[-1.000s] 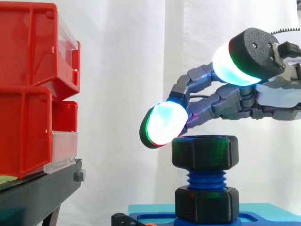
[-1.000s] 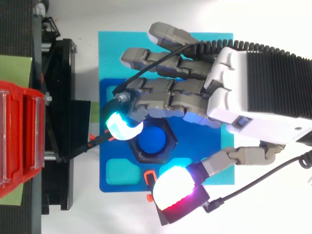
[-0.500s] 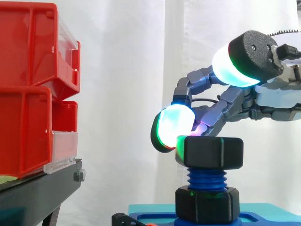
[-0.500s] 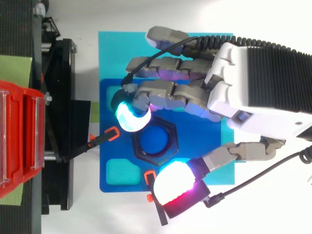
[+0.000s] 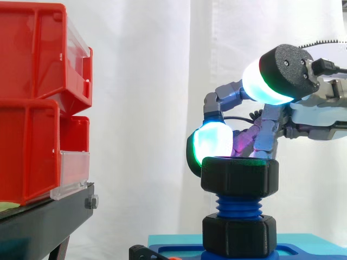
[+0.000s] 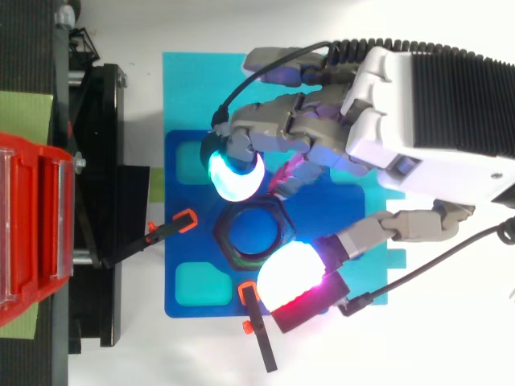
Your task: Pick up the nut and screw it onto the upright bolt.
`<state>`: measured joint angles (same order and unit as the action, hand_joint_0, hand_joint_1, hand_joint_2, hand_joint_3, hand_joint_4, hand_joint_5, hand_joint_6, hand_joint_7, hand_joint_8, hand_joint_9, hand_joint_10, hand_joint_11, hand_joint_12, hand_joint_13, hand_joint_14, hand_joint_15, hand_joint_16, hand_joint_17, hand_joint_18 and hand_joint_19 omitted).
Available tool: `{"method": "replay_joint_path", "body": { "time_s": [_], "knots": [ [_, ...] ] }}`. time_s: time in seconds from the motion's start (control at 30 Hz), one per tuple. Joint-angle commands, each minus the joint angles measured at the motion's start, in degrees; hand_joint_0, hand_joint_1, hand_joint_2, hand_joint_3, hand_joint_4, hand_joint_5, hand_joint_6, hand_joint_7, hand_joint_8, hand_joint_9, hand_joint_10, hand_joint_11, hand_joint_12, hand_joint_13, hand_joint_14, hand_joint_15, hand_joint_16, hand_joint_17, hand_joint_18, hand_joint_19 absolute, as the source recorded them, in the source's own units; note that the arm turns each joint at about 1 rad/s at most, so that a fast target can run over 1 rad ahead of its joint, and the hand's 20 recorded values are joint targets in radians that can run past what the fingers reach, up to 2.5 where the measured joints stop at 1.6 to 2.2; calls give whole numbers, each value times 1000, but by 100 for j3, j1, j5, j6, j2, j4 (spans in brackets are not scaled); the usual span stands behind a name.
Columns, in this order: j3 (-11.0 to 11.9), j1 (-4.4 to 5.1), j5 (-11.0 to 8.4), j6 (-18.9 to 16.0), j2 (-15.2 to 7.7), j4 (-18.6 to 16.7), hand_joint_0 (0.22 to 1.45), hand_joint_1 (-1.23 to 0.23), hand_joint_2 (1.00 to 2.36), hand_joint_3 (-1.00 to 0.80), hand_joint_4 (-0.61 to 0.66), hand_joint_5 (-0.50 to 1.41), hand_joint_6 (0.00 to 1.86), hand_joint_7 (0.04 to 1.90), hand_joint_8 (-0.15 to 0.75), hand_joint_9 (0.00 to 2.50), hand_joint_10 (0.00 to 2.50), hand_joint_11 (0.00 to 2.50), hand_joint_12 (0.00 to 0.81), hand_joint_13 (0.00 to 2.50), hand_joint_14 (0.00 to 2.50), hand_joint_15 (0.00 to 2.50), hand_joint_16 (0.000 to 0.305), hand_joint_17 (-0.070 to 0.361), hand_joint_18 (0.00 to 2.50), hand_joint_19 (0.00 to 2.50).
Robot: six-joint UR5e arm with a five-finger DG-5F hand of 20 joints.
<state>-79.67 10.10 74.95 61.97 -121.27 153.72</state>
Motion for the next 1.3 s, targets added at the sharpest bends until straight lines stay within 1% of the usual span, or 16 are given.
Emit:
{"method": "replay_joint_path", "body": {
  "time_s": [0.0,0.17,0.33,0.37,0.47,0.53,0.63,0.7,0.73,0.83,0.97,1.07,1.1,1.17,1.2,1.27],
  "knots": [
    [-4,-52,55,8,-2,0,512,-365,1000,-500,25,92,506,1407,221,1587,1,87,160,980,0,0,11,24,554,0],
    [4,-96,107,8,6,-9,519,-375,1000,-500,-4,81,590,1251,220,1755,7,191,148,1231,3,71,7,16,754,0],
    [4,-131,125,8,6,0,520,-398,1000,-500,-2,83,610,1198,236,2177,21,572,154,1580,7,184,3,7,941,107],
    [4,-131,125,8,-2,0,520,-399,1000,-500,-9,85,610,1199,237,2180,24,589,156,1594,7,190,3,7,955,104],
    [4,-149,142,8,-2,0,515,-414,1000,-500,-9,90,603,1209,286,2334,28,762,142,1715,8,213,2,5,1004,117],
    [4,-166,151,8,6,0,509,-419,1000,-500,-5,96,594,1223,340,2466,32,952,168,1909,12,323,2,5,1058,122],
    [-4,-184,160,8,-2,0,502,-409,1000,-500,8,99,592,1217,366,2500,35,1141,187,2064,17,466,4,9,1114,126],
    [4,-192,178,8,6,0,499,-399,1000,-500,5,101,591,1212,356,2500,32,1299,196,2154,22,575,5,12,1159,150],
    [4,-201,195,8,-2,-9,497,-389,1000,-500,-1,102,589,1220,306,2500,28,1477,214,2249,22,667,6,14,1194,159],
    [4,-228,213,8,6,-26,494,-376,1000,-500,-11,102,590,1206,217,2500,2,1775,221,2357,27,817,8,17,1252,155],
    [-4,-263,248,8,6,0,482,-349,1000,-500,-7,100,598,1187,204,2500,162,1722,224,2382,25,836,9,21,1270,149],
    [4,-298,292,8,6,0,478,-343,1000,-500,6,97,609,1168,205,2500,192,1760,225,2363,27,813,11,25,1270,153],
    [4,-351,406,8,6,-9,477,-344,1000,-500,4,95,611,1163,199,2500,209,1748,218,2345,27,776,13,29,1253,167],
    [22,-377,441,8,6,0,476,-345,1000,-500,13,80,626,1137,198,2500,4,1743,222,2192,23,688,17,38,1224,202],
    [57,-395,468,8,6,0,476,-346,1000,-500,3,75,622,1172,213,2500,16,1613,242,2085,24,635,20,45,1157,209],
    [110,-421,503,17,6,0,473,-340,1000,-500,38,74,507,1403,260,2500,29,1319,248,1901,20,580,23,53,997,202]
  ]
}}
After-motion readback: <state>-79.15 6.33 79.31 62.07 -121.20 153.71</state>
